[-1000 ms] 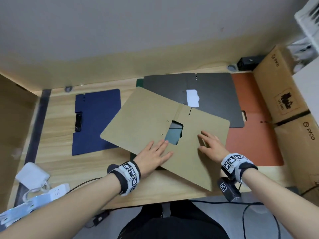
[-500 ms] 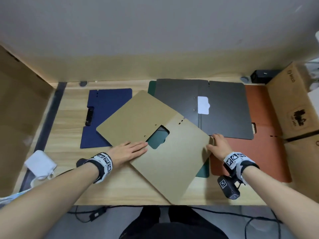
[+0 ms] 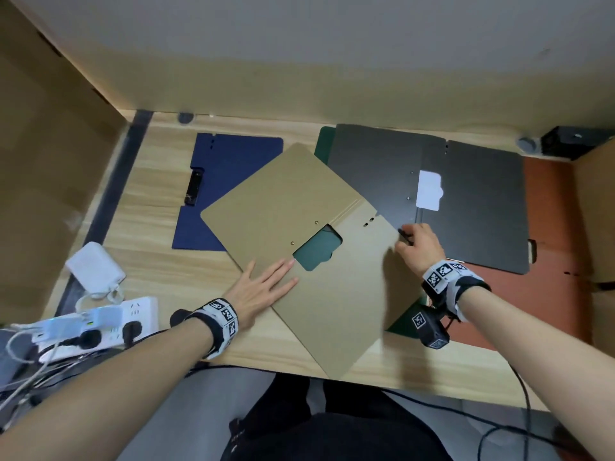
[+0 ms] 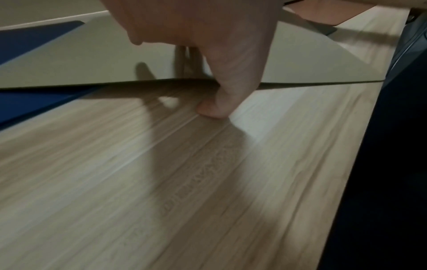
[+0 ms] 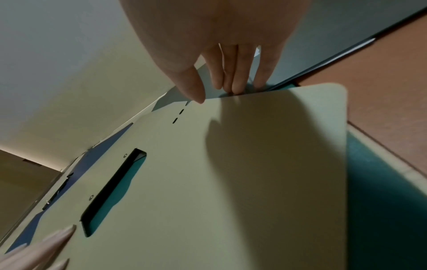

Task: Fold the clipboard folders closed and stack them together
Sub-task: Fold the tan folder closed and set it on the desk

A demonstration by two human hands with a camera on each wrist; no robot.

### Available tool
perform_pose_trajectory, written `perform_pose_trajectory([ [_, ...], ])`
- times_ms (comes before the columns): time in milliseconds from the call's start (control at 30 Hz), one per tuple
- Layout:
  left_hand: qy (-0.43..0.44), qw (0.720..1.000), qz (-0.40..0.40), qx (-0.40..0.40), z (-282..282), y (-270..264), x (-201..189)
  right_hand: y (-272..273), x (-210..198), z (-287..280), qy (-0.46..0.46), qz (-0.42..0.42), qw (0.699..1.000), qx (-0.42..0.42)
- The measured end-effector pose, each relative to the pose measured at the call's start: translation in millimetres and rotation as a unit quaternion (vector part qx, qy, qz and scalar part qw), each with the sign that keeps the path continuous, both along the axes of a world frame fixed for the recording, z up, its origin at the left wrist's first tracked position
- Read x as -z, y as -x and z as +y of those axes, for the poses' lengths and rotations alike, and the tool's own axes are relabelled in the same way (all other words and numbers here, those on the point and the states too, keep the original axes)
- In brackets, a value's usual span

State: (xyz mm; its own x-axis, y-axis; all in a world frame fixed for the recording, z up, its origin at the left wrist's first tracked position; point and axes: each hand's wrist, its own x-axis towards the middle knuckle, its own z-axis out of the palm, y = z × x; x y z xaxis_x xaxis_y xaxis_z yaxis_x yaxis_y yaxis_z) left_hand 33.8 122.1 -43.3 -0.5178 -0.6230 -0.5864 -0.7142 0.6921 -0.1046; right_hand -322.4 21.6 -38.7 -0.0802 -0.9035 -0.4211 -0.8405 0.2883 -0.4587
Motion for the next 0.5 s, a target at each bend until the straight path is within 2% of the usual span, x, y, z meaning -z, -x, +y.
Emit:
perform_pose_trajectory([
  [233, 0.009, 1.0, 0.029, -0.003, -0.1, -3.1, 7.0, -12.3, 3.7, -8.1, -0.002, 0.022, 1.0, -0.022],
  [400, 0.01, 0.998, 0.04, -0.038, -6.0, -3.2, 8.7, -14.8, 4.8, -3.8, -0.048, -0.02, 0.998, 0.024],
  [500, 0.013, 0.998, 0.055, -0.031, -10.7, -9.6, 1.7, -11.5, 2.1, -0.5, -0.076, -0.034, 0.996, 0.044],
])
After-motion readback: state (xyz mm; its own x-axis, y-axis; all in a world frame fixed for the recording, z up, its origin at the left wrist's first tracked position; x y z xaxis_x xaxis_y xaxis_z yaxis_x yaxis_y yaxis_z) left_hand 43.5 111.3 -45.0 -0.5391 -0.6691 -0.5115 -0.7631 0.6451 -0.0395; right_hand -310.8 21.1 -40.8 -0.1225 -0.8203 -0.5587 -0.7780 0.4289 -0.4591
